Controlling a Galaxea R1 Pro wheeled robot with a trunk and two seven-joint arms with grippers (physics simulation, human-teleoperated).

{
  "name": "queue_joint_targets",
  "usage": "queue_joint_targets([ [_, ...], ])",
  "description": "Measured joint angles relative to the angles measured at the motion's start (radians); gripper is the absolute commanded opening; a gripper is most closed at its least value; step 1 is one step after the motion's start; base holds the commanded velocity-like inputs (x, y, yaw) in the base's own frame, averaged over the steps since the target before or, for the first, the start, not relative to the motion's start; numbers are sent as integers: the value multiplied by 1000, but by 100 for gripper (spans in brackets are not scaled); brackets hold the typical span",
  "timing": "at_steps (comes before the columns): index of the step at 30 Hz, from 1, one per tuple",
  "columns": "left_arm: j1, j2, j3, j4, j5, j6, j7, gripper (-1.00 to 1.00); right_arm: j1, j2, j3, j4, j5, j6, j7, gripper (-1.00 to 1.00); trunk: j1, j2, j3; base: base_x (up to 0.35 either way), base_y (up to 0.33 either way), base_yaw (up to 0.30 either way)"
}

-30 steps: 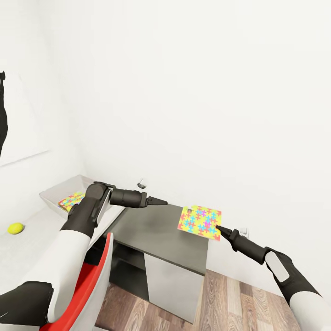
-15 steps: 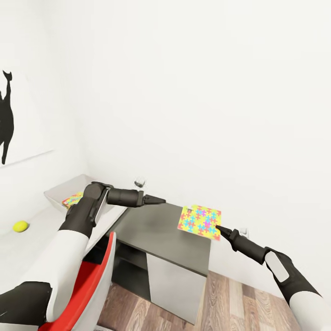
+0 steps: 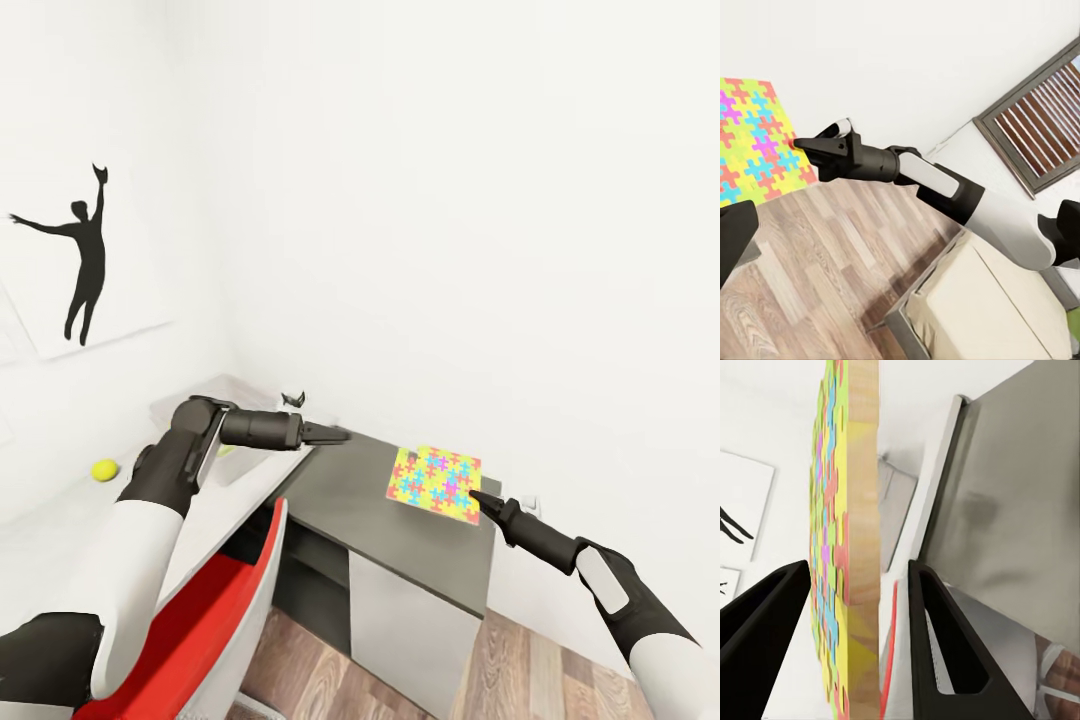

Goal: Put all the toys in the child's room - the three board games (two on the bed and one on the table), the two jigsaw puzzles on the table, and the tennis ball on the table - inside the toy box on the table in the child's room.

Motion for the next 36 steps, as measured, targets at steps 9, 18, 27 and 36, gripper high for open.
queue_joint_targets([
  [9, 0, -1, -1, 0, -1, 0, 0, 100, 0, 0, 0, 0, 0, 0, 1, -100, 0, 0, 7, 0, 0, 264],
  [18, 0, -1, -2, 0, -1, -1, 0, 100, 0, 0, 0, 0, 0, 0, 1, -100, 0, 0, 14, 0, 0, 264],
  [27, 2, -1, -2, 0, -3, -2, 0, 100, 0, 0, 0, 0, 0, 0, 1, -100, 0, 0, 21, 0, 0, 265],
  [36, 3, -1, -2, 0, -3, -3, 0, 100, 0, -1, 0, 0, 1, 0, 1, -100, 0, 0, 28, 0, 0, 264],
])
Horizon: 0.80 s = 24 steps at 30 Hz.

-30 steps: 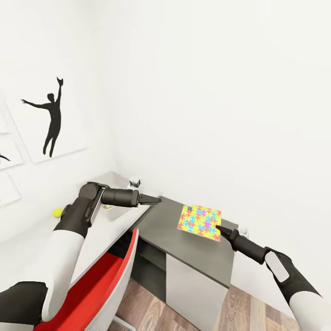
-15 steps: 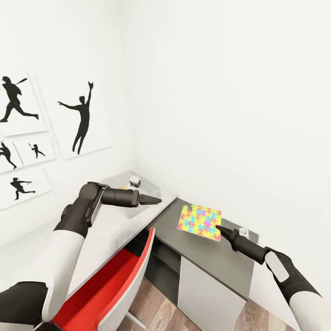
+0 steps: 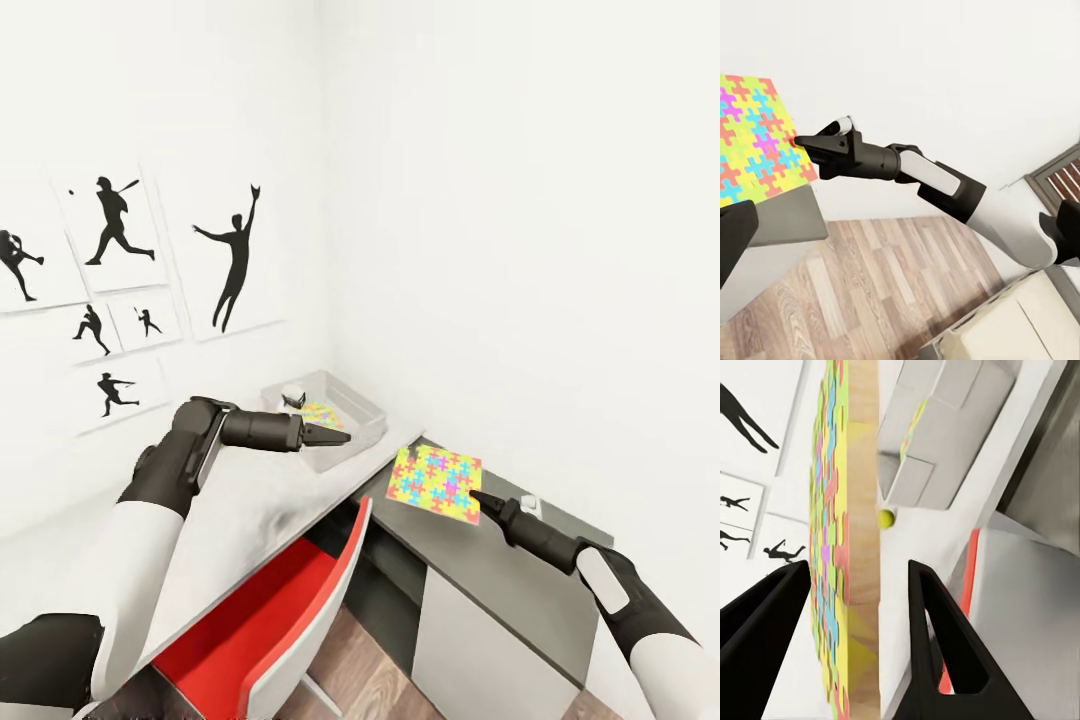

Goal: Put all the toys in the child's room - the three board games (two on the bed and one on the table), the two jigsaw puzzles on the table, and the tennis ball on the table - inside the toy box on the table in the child's room.

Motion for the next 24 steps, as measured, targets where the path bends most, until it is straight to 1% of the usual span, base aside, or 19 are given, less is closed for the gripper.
queue_joint_targets([
  [8, 0, 0, 0, 0, 0, -2, 0, 100, 0, 0, 0, 0, 0, 0, 0, -100, 0, 0, 6, 0, 0, 244],
  [13, 0, 0, 0, 0, -1, -2, 0, 100, 0, 0, 0, 0, -1, 1, 0, -100, 0, 0, 7, 0, 0, 52],
  [24, 0, 0, -1, 0, -2, -2, 0, 100, 0, 0, -1, 0, -2, 2, 1, -100, 0, 0, 7, 0, 0, 4],
])
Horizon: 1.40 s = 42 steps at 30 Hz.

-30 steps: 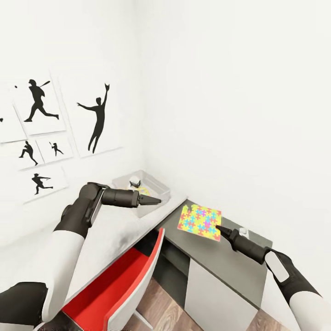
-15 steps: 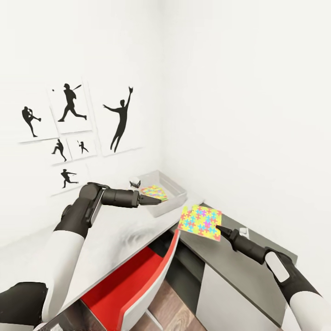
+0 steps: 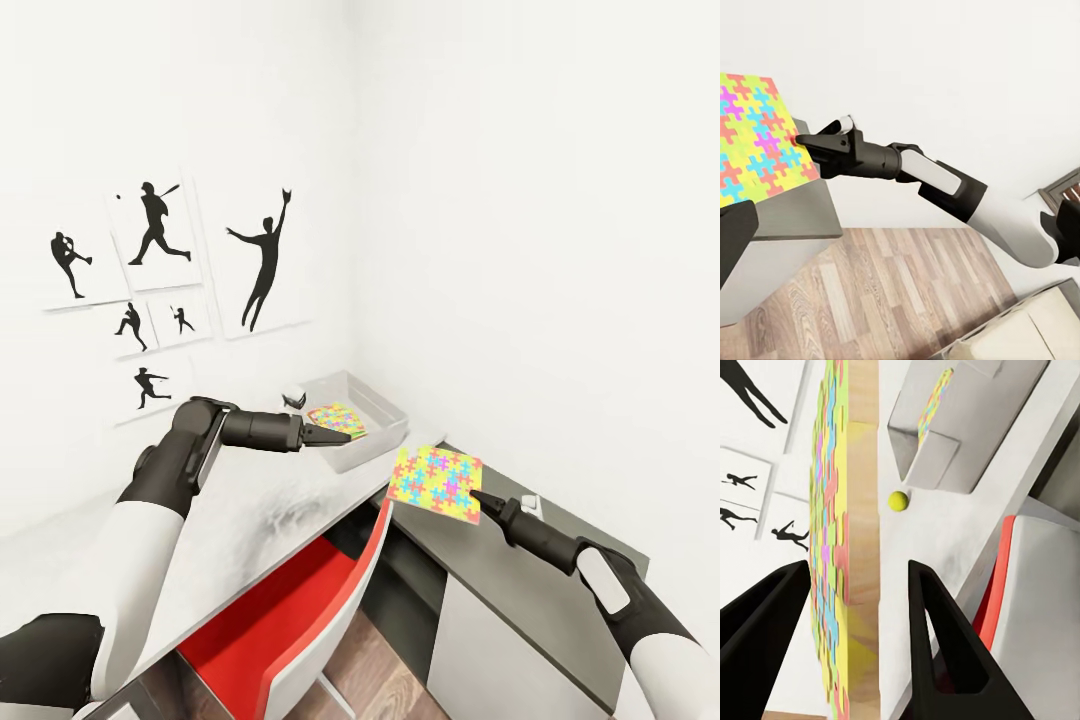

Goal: Put all the toys in the child's room - the three board games (two on the bed and one on the table), the two jigsaw puzzles on the table, and the tennis ball on the table - inside the toy box on the table in the child's room.

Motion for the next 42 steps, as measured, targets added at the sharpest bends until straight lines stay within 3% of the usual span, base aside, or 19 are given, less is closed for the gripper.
queue_joint_targets([
  [13, 0, -1, -1, 0, -6, -3, 0, 100, 0, 0, 0, 0, 0, 0, 0, -100, 0, 0, 0, 0, 0, 22],
  [36, 0, -5, -2, 0, -9, -5, 0, 100, 0, 0, 0, 0, 1, 0, 1, -100, 0, 0, 0, 0, 0, 271],
  [42, 0, -6, -2, 0, -8, -5, 0, 100, 0, 1, 1, -6, -2, 0, 29, -100, 0, 0, 0, 0, 0, 70],
])
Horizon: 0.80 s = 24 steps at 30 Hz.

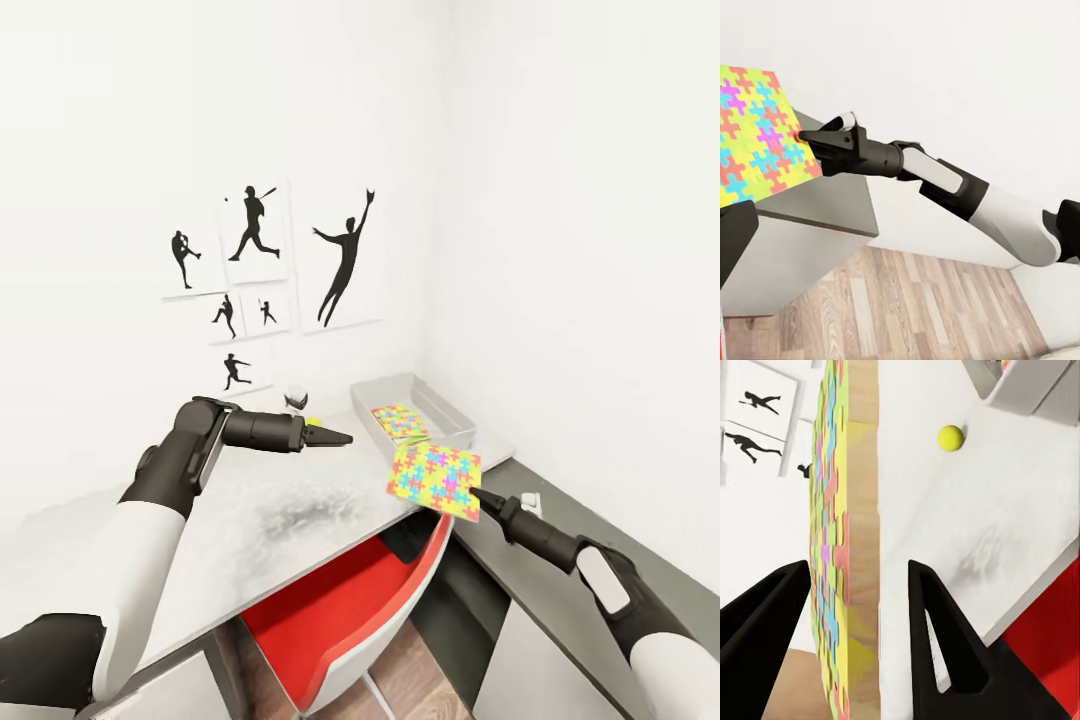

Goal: Put all the toys in the child's room - the three board games (two on the bed and one on the table), the two jigsaw puzzles on the table, and the tennis ball on the table - inside the toy box on the table in the child's room.

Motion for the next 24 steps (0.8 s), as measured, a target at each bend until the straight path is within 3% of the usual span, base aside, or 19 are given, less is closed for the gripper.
queue_joint_targets([
  [8, 0, 5, 3, 0, 5, 1, 0, 100, 1, 6, -2, -109, -1, 15, 8, -100, 0, 0, 0, 0, 0, 6],
  [13, 0, 6, 3, 0, 8, 4, 0, 100, -10, 5, -42, -174, -15, 163, -19, -100, 0, 0, 0, 0, 0, 0],
  [15, 0, 6, 3, 0, 8, 4, 0, 100, -35, 12, -68, -227, -20, 210, -97, -100, 0, 0, 0, 0, 0, 0],
  [19, 0, 6, 3, 0, 5, 5, 0, 100, -123, 42, -91, -277, -38, 236, -327, -100, 0, 0, 0, 0, 0, 0],
  [22, 0, 6, 3, 0, 6, 5, 0, 100, -186, 69, -96, -286, -83, 241, -499, -100, 0, 0, 0, 0, 0, 0],
  [24, 0, 7, 4, 0, 7, 6, 0, 100, -232, 87, -97, -289, -140, 239, -626, -100, 0, 0, 0, 0, 0, 0],
])
